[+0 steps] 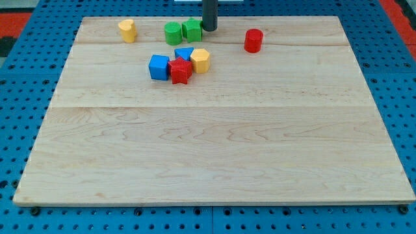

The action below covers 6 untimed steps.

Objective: Slide the green star along with the green circle a bit left and down

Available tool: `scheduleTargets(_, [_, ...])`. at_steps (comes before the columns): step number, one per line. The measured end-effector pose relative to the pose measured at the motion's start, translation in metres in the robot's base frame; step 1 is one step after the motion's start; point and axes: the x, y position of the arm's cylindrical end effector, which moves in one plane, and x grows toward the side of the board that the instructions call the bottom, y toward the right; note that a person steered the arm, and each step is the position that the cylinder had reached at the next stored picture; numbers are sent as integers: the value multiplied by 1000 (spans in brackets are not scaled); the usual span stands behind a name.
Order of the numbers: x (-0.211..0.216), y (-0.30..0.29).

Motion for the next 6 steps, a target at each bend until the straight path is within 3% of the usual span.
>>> scheduleTargets(1, [-1, -38])
scheduleTargets(3, [-25, -20])
scheduleTargets(6, [-23, -108])
